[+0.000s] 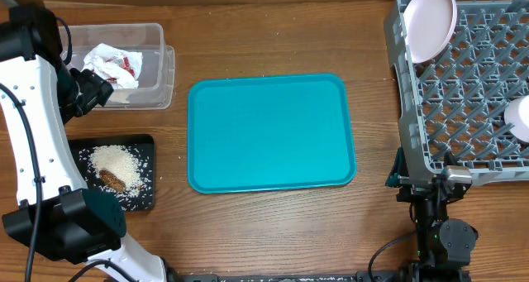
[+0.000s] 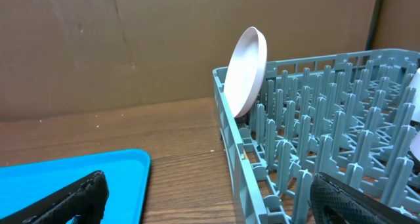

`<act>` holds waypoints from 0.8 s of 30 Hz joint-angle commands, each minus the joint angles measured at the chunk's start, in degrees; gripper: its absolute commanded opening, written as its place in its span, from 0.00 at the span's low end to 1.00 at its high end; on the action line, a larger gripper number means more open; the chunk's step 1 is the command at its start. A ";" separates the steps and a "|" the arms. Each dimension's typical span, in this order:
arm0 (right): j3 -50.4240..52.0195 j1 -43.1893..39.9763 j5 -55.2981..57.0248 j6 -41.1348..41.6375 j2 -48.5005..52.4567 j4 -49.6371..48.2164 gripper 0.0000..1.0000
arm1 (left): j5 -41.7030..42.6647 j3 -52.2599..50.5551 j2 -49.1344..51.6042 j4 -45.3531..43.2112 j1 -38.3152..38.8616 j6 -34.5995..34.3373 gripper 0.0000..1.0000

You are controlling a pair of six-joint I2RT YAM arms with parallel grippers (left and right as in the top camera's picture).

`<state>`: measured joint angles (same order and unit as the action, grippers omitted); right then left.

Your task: Sort waste into correct bins and load items into the dishwasher

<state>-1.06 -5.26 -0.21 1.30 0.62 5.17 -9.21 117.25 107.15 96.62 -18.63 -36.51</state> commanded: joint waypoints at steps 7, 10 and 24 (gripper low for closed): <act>0.61 -0.22 -0.79 3.21 -0.48 -0.31 1.00 | -0.15 0.11 -0.42 0.02 -0.07 -0.33 1.00; 0.61 -0.22 -0.72 3.21 -0.48 -0.31 1.00 | -0.15 0.11 -0.42 0.02 -0.09 -0.33 1.00; 0.61 -0.22 -0.76 3.21 -0.46 -0.33 1.00 | -0.15 0.11 -0.42 0.00 -0.07 -0.33 1.00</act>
<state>-1.06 -5.26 -0.67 4.27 0.62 5.19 -9.21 117.25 107.13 96.62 -18.63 -36.51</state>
